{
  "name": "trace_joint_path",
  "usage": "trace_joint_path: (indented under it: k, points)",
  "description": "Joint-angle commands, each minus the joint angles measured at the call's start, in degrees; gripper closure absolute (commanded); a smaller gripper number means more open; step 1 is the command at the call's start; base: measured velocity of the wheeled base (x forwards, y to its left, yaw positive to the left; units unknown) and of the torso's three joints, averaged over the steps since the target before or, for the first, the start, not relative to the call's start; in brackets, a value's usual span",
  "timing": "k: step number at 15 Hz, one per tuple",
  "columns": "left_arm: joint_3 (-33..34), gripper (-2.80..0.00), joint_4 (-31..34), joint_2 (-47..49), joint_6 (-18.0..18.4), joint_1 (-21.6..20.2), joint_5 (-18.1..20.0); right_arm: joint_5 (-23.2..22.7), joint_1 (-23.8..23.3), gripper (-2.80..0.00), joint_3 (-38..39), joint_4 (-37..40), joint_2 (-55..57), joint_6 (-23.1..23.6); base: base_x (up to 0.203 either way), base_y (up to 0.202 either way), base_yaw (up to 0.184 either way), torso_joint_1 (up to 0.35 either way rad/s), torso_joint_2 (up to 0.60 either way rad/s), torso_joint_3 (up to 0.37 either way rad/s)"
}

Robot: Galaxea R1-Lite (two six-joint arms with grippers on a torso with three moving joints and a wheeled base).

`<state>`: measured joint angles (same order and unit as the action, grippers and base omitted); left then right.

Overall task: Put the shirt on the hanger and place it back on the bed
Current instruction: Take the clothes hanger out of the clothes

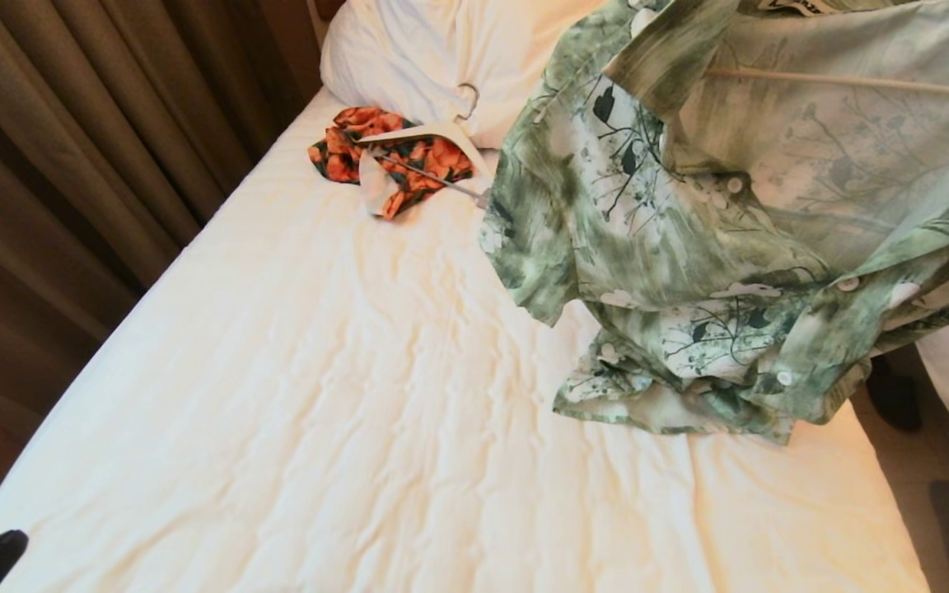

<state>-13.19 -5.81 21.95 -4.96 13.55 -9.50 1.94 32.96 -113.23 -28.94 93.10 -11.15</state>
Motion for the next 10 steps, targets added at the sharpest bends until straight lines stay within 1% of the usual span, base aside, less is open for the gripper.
trace_joint_path:
  k: [1, 4, 5, 8, 9, 10]
  points:
    - [0.0, 0.00, -0.1, -0.3, 0.0, -0.4, -0.1, 0.0, -0.3, 0.00, 0.0, -0.2, 0.2, -0.2, 0.000, 0.000, 0.000, 0.000, 0.00, 0.000]
    - [0.3, 0.00, 0.1, -2.3, -0.1, -1.5, -0.1, -0.2, -0.7, 0.00, 0.0, -0.3, -0.3, -0.1, 0.000, 0.000, 0.000, 0.000, 0.00, 0.000]
    - [0.8, 0.00, 0.0, -3.0, -0.1, -2.2, -0.1, -1.0, -1.0, 0.00, 0.0, -0.4, -1.0, -0.1, 0.000, 0.000, 0.000, 0.000, 0.00, 0.000]
    - [0.9, 0.00, 0.0, -4.8, -1.4, -5.1, 2.2, -3.0, -1.3, 0.00, 0.0, -1.6, -1.4, 0.0, 0.000, 0.000, 0.000, 0.000, 0.00, 0.000]
    - [0.9, 0.00, 0.0, -5.1, -1.6, -6.1, 2.9, -3.7, -2.1, 0.00, 0.0, -2.8, -1.0, 0.0, 0.000, 0.000, 0.000, 0.000, 0.00, 0.000]
    - [1.0, 0.00, -0.1, -5.1, -1.8, -6.2, 2.9, -4.4, -3.0, 0.00, 0.0, -3.7, -0.5, -0.1, 0.000, 0.000, 0.000, 0.000, 0.00, 0.000]
